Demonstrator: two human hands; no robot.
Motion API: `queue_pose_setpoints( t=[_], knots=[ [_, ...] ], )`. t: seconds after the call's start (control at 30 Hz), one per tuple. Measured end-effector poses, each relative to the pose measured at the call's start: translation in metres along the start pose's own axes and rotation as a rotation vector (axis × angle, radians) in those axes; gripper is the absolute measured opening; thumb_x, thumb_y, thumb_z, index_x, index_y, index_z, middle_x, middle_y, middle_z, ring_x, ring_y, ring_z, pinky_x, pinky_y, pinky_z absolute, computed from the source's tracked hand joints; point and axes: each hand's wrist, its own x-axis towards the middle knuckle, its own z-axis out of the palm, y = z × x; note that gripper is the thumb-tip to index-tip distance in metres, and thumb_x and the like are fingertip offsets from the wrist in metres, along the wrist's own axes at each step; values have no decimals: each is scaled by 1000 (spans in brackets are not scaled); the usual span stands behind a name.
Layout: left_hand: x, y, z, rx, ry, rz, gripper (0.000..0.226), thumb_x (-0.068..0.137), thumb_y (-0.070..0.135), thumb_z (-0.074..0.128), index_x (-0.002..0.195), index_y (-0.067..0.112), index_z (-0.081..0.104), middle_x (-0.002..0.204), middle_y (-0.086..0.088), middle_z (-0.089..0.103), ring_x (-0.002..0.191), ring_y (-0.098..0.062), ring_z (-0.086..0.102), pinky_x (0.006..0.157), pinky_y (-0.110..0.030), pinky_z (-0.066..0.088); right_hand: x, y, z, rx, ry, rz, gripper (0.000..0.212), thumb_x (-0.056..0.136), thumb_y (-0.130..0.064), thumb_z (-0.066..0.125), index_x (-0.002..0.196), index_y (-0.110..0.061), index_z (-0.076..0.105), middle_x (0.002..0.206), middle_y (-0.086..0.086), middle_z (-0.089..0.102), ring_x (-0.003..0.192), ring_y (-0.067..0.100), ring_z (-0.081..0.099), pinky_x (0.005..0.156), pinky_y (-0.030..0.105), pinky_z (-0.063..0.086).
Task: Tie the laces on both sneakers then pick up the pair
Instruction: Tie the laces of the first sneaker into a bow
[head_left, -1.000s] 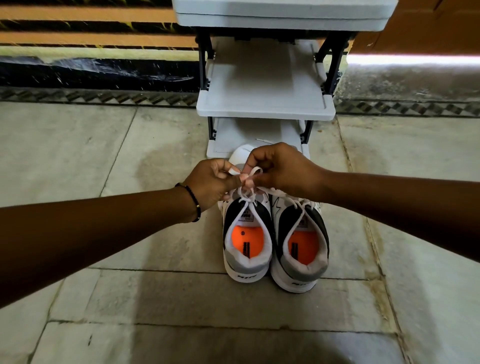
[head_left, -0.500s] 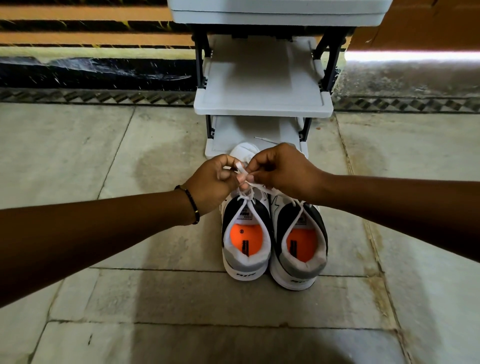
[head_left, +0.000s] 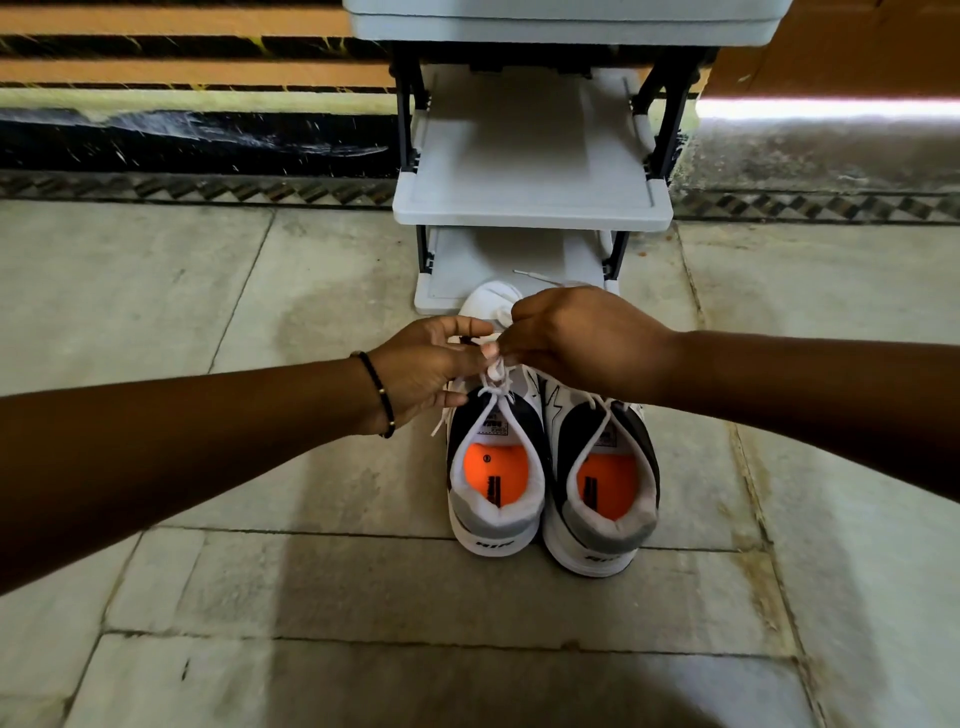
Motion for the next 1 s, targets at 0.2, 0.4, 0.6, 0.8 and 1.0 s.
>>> queue_pose_setpoints(
  t=[0.2, 0.4, 0.6, 0.8, 1.0],
  knots=[
    [1, 3, 1, 144, 22, 197, 27, 79, 0, 64, 94, 18, 51, 74, -3, 62, 59, -7, 59, 54, -16, 49, 1, -1, 12, 211, 49, 274, 20, 82, -18, 64, 99, -13, 73, 88, 10, 75, 75, 21, 65, 69, 29, 48],
    [1, -3, -1, 473, 140, 405, 29, 72, 7, 74, 88, 20, 53, 67, 1, 63, 60, -5, 60, 63, -12, 48, -1, -8, 15, 424, 60, 500, 6, 74, -19, 73, 76, -15, 69, 57, -11, 54, 53, 1, 48, 47, 6, 35],
    [-2, -6, 5, 774, 148, 448, 24, 76, 12, 67, 91, 23, 51, 62, 11, 51, 59, -4, 51, 61, -15, 41, 1, -20, 23, 420, 83, 546, 14, 76, -22, 66, 76, -10, 58, 60, -7, 48, 56, 5, 44, 48, 16, 30],
    [0, 12, 9, 218, 167, 88, 17, 90, 9, 46, 99, 8, 61, 68, -4, 56, 45, -7, 53, 46, -15, 44, -2, -21, 22, 452, 113, 592, 21, 75, -28, 70, 77, -12, 56, 62, -5, 50, 56, 5, 44, 48, 23, 29],
    [1, 13, 7, 393, 93, -34, 27, 90, 5, 45, 111, 2, 63, 51, -1, 50, 25, 0, 41, 29, -6, 28, 2, -23, 25, 517, 152, 680, 19, 73, -25, 70, 71, -14, 55, 59, -7, 49, 55, 8, 46, 47, 20, 33]
  ],
)
